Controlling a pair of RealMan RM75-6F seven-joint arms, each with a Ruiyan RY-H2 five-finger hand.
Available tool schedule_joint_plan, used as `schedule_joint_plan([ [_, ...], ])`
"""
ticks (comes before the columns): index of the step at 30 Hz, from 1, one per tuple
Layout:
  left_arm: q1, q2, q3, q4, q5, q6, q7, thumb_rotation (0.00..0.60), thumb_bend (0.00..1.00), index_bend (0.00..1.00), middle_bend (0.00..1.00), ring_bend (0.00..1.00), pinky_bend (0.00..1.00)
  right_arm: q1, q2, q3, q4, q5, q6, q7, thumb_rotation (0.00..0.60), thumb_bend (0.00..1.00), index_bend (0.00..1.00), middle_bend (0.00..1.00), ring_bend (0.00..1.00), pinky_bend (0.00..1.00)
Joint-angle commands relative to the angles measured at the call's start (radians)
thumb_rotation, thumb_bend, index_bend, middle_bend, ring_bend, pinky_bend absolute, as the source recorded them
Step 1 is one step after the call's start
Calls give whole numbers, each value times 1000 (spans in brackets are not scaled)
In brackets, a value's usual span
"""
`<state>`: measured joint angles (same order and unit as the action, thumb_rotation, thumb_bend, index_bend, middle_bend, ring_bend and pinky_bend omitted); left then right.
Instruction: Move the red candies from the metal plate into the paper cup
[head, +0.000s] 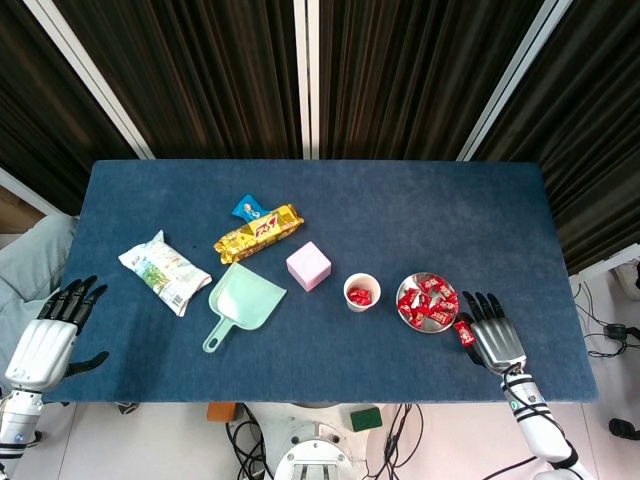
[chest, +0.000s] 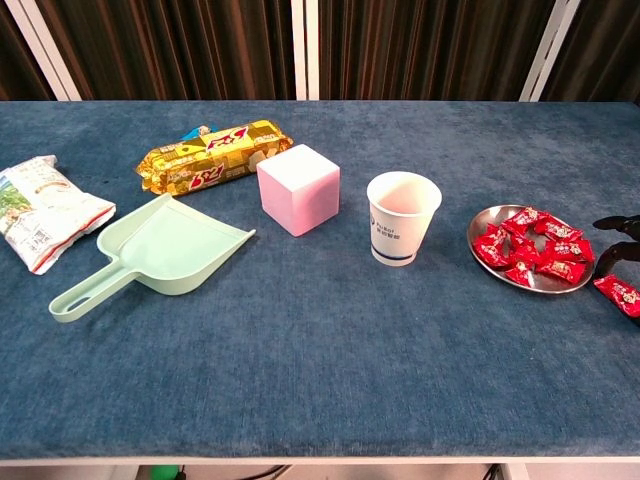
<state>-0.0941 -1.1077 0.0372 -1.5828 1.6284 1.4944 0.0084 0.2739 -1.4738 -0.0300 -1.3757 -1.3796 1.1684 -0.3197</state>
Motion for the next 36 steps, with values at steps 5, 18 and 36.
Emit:
schedule_joint_plan([
  [5,1,0,0,1,0,1,-2,600,97,90,31,1,151,-3,-3,5,4,4,-1,-11,600,303,362,15,0,0],
  [18,-1,-1,0,-1,1,-4,4,600,98,90,31,1,151,-7,-7,8,13,-15,10,-1,600,393,435,42,0,0],
  [36,-4,-1,1,-1,1,-10,6,600,98,90,31,1,151,-9,0,9,19,-66,39,41,600,431,492,65,0,0],
])
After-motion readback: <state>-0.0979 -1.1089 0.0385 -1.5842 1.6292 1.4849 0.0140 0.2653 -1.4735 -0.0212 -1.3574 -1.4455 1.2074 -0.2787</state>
